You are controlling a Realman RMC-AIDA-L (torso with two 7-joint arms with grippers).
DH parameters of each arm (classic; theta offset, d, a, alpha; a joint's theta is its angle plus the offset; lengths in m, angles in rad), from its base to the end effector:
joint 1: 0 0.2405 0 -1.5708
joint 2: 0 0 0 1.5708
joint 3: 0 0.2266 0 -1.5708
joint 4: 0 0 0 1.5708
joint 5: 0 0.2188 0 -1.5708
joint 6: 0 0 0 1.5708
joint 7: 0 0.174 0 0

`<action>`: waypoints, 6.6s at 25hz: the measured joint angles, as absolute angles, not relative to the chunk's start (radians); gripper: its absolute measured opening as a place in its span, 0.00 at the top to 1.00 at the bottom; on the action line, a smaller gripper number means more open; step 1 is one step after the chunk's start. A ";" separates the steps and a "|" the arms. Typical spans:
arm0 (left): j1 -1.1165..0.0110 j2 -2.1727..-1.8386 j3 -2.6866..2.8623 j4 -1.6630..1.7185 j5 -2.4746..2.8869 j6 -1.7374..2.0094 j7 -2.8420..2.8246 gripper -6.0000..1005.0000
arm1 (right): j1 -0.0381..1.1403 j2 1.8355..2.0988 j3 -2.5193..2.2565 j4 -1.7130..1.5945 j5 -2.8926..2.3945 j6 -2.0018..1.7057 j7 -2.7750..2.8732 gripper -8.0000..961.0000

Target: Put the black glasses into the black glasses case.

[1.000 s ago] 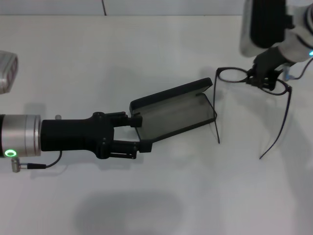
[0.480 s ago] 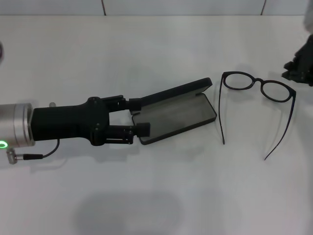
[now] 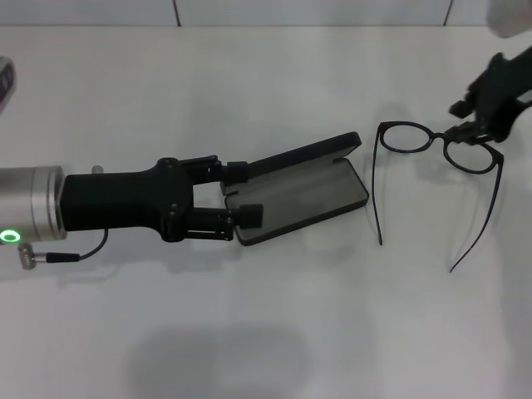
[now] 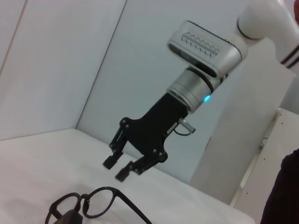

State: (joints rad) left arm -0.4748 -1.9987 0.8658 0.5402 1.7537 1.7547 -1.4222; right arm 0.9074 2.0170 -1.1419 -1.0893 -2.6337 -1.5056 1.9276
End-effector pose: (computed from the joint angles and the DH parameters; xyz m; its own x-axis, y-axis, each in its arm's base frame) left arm -0.2214 0.2959 -0.0023 0.6795 0.4161 0.6043 0.4446 -0.8887 0.1120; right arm 0.1307 0.4217 0.0196 0.9250 -0.1434 0.3518 -0.0191 -0.9424 -0.3339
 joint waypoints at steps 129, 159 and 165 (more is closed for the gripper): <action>-0.694 -2.088 0.938 0.406 1.438 1.789 -1.187 0.97 | 0.839 1.905 -0.750 -0.687 -2.066 -1.858 1.750 0.88; -0.726 -2.099 0.968 0.344 1.433 1.745 -1.123 0.96 | 0.899 1.912 -0.750 -0.595 -1.999 -1.868 1.784 0.88; -0.730 -2.100 0.968 0.332 1.433 1.733 -1.116 0.96 | 0.899 1.916 -0.750 -0.595 -1.999 -1.875 1.784 0.88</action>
State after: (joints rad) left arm -0.7296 -2.0999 0.9679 0.3318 1.4325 1.7325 -1.1164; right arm 0.8989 1.9157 -0.7502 -0.5951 -1.9987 -1.8749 1.7840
